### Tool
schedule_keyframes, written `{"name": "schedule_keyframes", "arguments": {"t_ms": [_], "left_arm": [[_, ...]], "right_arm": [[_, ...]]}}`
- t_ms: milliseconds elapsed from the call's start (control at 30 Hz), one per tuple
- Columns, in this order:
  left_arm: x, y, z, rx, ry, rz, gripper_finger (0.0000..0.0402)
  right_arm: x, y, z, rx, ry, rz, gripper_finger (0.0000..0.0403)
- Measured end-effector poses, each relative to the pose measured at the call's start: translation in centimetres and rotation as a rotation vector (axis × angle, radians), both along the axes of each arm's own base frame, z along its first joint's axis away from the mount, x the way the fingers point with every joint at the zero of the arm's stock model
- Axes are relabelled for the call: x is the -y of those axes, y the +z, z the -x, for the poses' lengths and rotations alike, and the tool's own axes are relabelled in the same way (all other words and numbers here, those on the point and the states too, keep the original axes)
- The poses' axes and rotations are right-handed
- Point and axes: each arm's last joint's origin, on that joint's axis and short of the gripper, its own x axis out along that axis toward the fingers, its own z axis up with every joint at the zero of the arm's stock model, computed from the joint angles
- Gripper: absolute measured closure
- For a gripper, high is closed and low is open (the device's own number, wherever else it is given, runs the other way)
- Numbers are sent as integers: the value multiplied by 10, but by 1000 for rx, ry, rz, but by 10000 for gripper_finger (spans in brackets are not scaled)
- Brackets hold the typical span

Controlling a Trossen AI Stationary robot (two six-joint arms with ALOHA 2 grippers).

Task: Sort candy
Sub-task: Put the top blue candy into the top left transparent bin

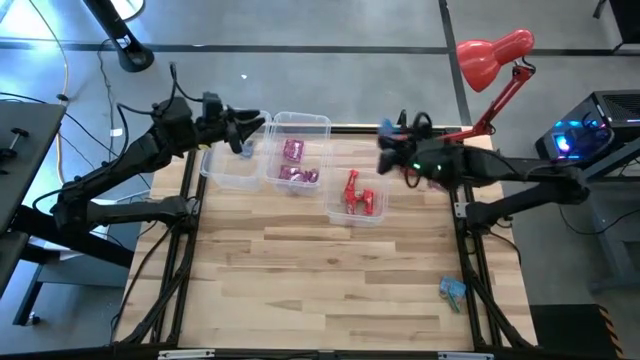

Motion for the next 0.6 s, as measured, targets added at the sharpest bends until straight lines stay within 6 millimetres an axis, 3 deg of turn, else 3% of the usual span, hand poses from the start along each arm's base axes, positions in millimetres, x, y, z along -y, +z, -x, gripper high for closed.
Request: {"name": "schedule_keyframes", "arguments": {"t_ms": [167, 300, 433, 600], "left_arm": [[5, 9, -2, 90, -145, -31, 188], [11, 14, -3, 133, -191, -50, 188], [18, 24, 4, 184, -210, -131, 188], [21, 16, 11, 84, -161, -119, 188]], "right_arm": [[11, 14, -54, 262, 225, 173, 402], [28, 8, -92, 402, 400, 197, 403], [43, -4, -130, 395, 494, 158, 403], [52, -13, -176, 373, 618, 171, 403]]}}
